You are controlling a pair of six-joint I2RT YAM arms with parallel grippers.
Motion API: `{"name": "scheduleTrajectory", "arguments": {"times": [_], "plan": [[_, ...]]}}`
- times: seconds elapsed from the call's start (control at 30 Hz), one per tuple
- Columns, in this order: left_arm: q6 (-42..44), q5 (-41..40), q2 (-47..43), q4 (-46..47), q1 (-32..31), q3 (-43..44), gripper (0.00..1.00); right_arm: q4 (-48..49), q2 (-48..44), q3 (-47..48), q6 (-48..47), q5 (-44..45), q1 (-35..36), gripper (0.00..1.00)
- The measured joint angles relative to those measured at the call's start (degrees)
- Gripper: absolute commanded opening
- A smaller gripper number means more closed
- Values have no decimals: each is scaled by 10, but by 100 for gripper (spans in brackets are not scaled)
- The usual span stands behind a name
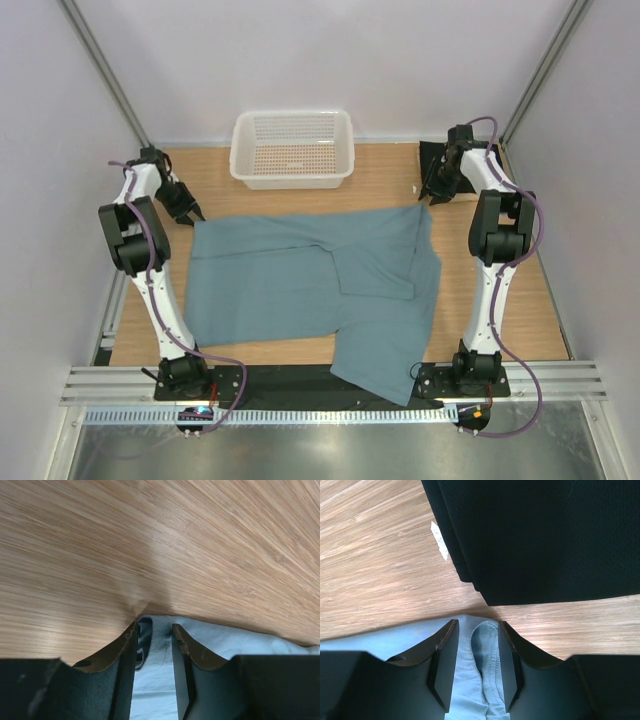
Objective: Fold and stack the t-shirts
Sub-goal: Fold the tshirt
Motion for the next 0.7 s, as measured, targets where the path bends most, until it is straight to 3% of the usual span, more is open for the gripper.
{"name": "scheduleTrajectory", "arguments": {"times": [0.47,0.7], "plan": [[-2,9,0,-1,-1,0,19,-7,10,3,3,-19,0,40],[-11,20,0,2,-1,0,0,-4,10,-6,16,-24,6,33]]}}
